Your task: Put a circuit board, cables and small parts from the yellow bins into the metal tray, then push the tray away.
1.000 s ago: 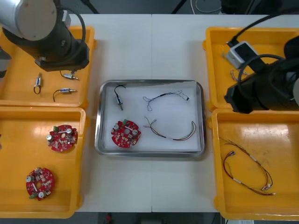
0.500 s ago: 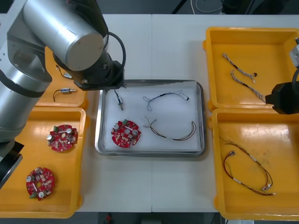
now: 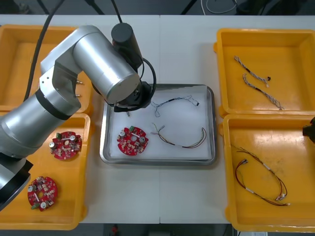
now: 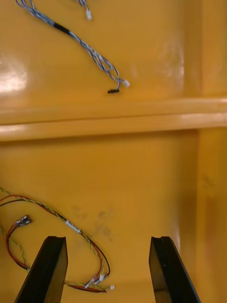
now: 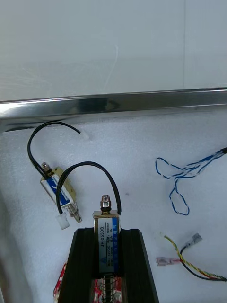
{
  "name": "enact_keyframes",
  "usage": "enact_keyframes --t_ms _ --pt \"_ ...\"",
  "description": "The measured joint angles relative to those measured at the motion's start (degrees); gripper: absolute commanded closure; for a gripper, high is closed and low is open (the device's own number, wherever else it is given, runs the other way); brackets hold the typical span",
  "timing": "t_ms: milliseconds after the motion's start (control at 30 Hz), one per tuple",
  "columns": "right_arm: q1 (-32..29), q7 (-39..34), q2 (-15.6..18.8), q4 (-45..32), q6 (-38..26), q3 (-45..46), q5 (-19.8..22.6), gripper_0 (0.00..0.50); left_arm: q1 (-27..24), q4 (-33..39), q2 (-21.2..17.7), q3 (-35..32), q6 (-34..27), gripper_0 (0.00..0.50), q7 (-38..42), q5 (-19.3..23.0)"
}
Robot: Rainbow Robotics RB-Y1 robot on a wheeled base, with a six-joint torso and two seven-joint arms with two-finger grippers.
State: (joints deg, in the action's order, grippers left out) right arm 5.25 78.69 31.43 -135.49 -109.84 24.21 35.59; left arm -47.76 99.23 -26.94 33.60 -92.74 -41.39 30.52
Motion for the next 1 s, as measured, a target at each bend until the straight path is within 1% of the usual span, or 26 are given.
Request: enact_keyframes --t_ms 233,267,300,333,367,400,433,467,833,1000 --pt "-2.9 -0.1 -0.4 -0.2 0.0 0.2 1.4 0.002 0.0 -5.1 0.5 2.1 5.6 0.497 1.4 -1.4" --pt "-3.1 -0.4 -0.5 -0.3 0.0 0.2 1.5 0.0 0.0 -5.6 0.5 2.4 6.2 0.49 1.9 -1.5" --pt "-3.3 -0.6 -0.6 -0.4 0.0 0.2 1.6 0.0 0.0 -6.1 0.5 2.7 6.6 0.463 2.3 -1.7" --pt "-3.4 -0.8 -0.6 -0.4 0.0 0.2 1.8 0.001 0.0 -6.3 0.5 2.9 6.8 0.351 2.7 -1.8" --pt "-3.5 -0.8 -0.7 -0.4 0.0 0.2 1.9 0.002 0.0 -6.4 0.6 3.0 6.9 0.185 2.9 -1.8" --pt "-3.6 -0.8 -0.7 -0.5 0.0 0.2 2.0 0.001 0.0 -6.4 0.6 3.1 6.9 0.116 3.1 -1.8" --pt "-3.7 -0.8 -0.8 -0.5 0.0 0.2 2.1 0.0 0.0 -6.4 0.6 3.2 6.9 0.03 3.1 -1.8" --pt "-3.7 -0.8 -0.8 -0.5 0.0 0.2 2.2 0.0 0.0 -6.4 0.6 3.3 6.9 0.0 3.1 -1.8" --pt "-3.7 -1.8 -0.9 -0.7 0.0 0.2 2.7 0.0 0.0 -6.1 0.7 3.3 6.6 0.0 3.2 -1.8" --pt "-3.8 -3.0 -0.9 -1.8 0.0 0.2 3.1 0.0 0.0 -3.7 0.7 3.3 2.8 0.0 4.2 -2.5"
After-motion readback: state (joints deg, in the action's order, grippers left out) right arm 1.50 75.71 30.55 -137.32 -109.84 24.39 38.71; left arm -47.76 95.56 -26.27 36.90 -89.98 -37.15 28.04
